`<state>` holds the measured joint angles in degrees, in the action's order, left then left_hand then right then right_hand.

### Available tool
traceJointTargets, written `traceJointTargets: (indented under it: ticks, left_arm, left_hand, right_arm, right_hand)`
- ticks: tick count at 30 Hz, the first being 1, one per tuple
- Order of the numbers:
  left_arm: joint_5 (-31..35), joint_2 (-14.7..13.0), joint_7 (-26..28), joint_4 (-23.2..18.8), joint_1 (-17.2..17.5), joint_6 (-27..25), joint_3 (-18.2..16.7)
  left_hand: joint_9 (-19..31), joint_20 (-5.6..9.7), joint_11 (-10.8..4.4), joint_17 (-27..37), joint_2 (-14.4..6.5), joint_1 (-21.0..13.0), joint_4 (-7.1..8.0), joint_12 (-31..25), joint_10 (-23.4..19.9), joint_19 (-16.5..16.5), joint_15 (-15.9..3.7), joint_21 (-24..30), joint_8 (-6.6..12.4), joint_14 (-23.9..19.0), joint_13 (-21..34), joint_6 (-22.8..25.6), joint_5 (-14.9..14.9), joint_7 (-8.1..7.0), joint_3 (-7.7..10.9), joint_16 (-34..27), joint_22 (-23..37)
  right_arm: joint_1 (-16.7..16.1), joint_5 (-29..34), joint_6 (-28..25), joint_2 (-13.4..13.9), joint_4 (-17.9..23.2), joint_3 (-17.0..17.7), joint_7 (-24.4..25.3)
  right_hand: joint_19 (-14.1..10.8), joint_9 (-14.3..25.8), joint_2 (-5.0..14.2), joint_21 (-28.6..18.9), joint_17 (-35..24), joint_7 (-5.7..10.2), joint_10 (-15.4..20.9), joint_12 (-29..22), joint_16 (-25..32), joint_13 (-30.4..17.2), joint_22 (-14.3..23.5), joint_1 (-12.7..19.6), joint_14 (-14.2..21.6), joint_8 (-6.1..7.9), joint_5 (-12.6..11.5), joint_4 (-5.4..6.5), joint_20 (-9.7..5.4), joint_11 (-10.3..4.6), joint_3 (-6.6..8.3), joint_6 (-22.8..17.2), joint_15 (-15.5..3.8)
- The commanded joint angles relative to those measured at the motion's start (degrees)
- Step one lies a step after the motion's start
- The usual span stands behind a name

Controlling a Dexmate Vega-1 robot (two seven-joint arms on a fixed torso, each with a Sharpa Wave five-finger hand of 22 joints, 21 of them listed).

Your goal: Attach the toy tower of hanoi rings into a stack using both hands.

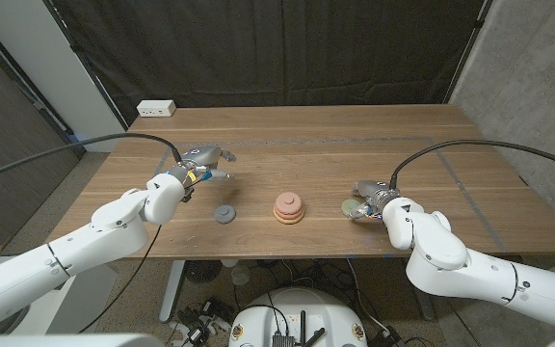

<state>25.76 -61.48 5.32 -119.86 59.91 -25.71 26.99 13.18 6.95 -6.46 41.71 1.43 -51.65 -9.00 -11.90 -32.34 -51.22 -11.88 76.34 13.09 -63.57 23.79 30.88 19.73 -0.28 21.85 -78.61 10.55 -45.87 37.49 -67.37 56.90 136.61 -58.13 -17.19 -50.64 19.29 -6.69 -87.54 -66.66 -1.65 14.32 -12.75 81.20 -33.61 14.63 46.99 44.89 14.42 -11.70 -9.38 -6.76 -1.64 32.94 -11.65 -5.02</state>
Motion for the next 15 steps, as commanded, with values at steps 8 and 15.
traceJointTargets:
  ticks: [8, 15]
  left_arm:
    - [-0.51, 0.11, -0.13, 0.77, -0.25, 0.73, 0.15]
    - [-0.66, 0.17, 0.01, 1.10, -0.28, 1.18, 0.26]
  left_hand:
    - [0.27, 4.83, -0.02, 0.25, 0.16, 0.68, -0.16, 0.12, -0.83, -0.47, -0.57, -0.11, -0.34, -0.65, 0.15, 0.45, 0.52, -0.02, 0.80, 0.22, 0.07]
    - [0.29, 4.85, 0.00, 0.18, 0.11, 0.70, -0.18, 0.10, -0.91, -0.49, -0.57, -0.06, -0.35, -0.54, 0.21, 0.54, 0.53, 0.01, 1.00, 0.44, 0.08]
  right_arm:
    - [4.75, 3.95, -4.14, -1.13, -1.77, -7.24, -1.66]
    - [6.99, 7.16, -5.84, -1.61, -2.57, -10.99, -3.65]
  right_hand:
    - [-0.04, 0.20, 0.53, -0.40, -0.58, 0.27, 1.03, -0.24, 0.54, -0.39, 0.10, 0.38, 0.84, 0.38, -0.35, 0.00, -5.49, -0.03, -0.12, -0.71, -7.27]
    - [-0.01, 0.23, 0.75, -0.40, -0.65, 0.42, 1.33, -0.26, 0.36, -0.50, 0.01, 0.32, 0.90, 0.40, -0.41, 0.10, -5.49, -0.33, -0.17, -0.83, -7.25]
